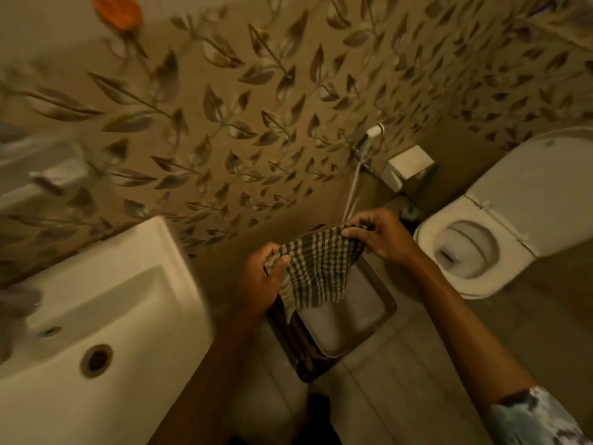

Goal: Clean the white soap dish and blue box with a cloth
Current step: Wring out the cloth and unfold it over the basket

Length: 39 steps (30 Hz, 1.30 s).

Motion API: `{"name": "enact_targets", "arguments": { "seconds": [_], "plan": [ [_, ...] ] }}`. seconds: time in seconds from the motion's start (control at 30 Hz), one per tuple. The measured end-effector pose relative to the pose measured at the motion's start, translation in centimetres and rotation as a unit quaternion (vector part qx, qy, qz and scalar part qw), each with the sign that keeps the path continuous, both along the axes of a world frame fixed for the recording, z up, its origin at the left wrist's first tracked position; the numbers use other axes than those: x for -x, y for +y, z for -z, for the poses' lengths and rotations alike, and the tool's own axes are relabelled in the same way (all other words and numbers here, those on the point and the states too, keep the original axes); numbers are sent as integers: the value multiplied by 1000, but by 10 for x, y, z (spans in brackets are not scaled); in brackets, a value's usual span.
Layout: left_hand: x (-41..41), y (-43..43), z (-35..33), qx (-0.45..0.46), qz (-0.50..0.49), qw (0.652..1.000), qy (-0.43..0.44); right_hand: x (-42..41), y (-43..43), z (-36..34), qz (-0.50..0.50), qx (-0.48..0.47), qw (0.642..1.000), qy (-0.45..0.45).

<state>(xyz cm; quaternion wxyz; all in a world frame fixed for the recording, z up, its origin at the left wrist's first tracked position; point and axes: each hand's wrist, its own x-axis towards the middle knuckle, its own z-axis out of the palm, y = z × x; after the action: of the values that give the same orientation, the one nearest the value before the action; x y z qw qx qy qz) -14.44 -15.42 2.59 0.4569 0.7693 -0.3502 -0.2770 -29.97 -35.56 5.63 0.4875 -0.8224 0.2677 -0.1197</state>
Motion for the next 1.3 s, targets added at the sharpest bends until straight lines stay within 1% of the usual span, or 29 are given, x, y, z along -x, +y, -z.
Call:
{"name": "enact_targets", "arguments": {
  "seconds": [0.1,0.2,0.33,0.47,0.53,0.67,0.83,0.9,0.93,1.0,1.03,1.1,1.17,1.23,1.3],
  "plan": [
    [3,-40,32,-23,-18,999,-16,3,-32,30,-4,7,1000,12],
    [0,-68,57,-45,-19,999,-7,0,-59,59,-16,18,999,31],
    [-4,-85,82,-58,-20,998,-29,-11,-78,93,-45,25,998,43],
    [-11,-99,103,-104,-55,991,-60,-26,-83,120,-45,33,997,55],
    [-13,-105,110,-112,-66,989,-70,-34,-86,130,-37,39,997,62],
    [-15,-113,112,-85,-115,986,-85,-50,-90,137,-9,34,997,66],
    [6,-104,131,-37,-148,969,-193,-41,-86,151,9,58,997,45],
    [22,-94,151,-34,-123,970,-209,-25,-80,169,-5,61,997,46],
    [31,-88,161,-37,-97,975,-198,-16,-76,179,-15,60,997,56],
    [50,-74,189,-45,-58,984,-164,4,-65,205,-36,61,993,98],
    [59,-67,205,-48,-48,985,-161,15,-61,219,-51,60,989,128],
    [75,-54,237,-56,-22,984,-170,34,-51,243,-83,43,977,193],
    [91,-46,264,-84,37,979,-185,49,-46,263,-109,35,966,234],
    [101,-44,274,-111,65,969,-213,60,-43,277,-126,46,959,250],
    [111,-48,283,-111,65,971,-202,67,-41,279,-127,59,956,258]
  ]
}}
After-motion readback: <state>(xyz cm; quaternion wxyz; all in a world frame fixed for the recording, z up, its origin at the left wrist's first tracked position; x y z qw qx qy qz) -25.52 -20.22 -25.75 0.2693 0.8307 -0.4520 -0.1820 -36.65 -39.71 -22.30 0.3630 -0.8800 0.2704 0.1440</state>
